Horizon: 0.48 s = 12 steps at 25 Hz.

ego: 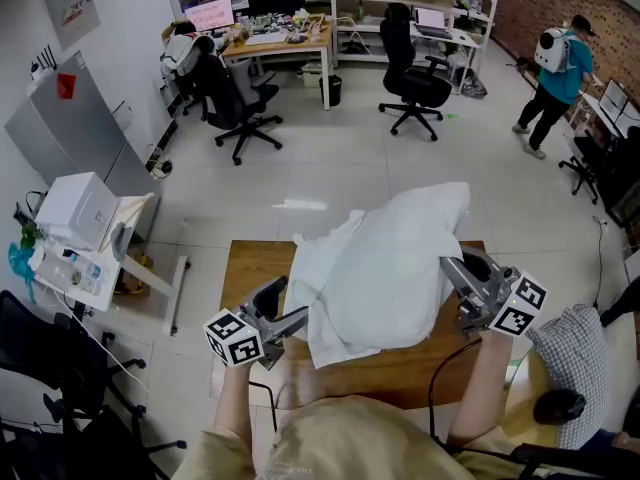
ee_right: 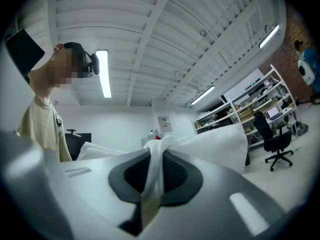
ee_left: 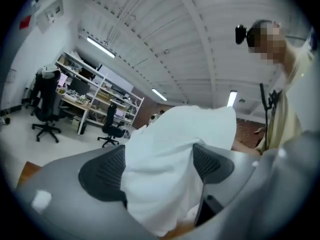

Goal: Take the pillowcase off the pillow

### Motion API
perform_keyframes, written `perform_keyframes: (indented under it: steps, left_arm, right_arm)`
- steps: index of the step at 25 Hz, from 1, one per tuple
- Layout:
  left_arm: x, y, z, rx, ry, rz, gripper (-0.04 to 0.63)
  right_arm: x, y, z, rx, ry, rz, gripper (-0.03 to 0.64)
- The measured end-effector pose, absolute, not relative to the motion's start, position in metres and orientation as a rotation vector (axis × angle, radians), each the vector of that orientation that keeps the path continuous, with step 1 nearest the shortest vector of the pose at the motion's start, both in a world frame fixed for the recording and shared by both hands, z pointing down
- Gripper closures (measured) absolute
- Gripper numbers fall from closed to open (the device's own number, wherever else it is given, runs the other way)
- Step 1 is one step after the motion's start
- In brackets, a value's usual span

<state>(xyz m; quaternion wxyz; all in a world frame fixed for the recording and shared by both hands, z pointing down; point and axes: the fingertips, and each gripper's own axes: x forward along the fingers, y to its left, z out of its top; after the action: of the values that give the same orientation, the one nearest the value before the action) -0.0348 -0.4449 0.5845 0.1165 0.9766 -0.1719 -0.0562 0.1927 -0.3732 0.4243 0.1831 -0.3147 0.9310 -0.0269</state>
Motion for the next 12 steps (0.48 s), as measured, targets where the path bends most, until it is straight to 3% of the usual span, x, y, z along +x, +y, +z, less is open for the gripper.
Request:
perform_keyframes:
  steps: [7, 10, 12]
  left_arm:
    - [0.000, -0.495, 0.489, 2.976, -0.482, -0.248, 0.190]
    - [0.011, -0.525, 0.512, 2.979, -0.515, -0.075, 0.198]
    - [0.026, -0.546, 0.546, 2.915, -0.500, 0.071, 0.243]
  right_arm:
    - [0.182, -0.370, 0.417, -0.885, 2.687, -0.052, 0.604]
    - [0.155, -0.357, 0.425, -0.877, 2.708, -0.030, 0.604]
    - [0.144, -0.350, 0.429, -0.871, 2.723, -0.020, 0.604]
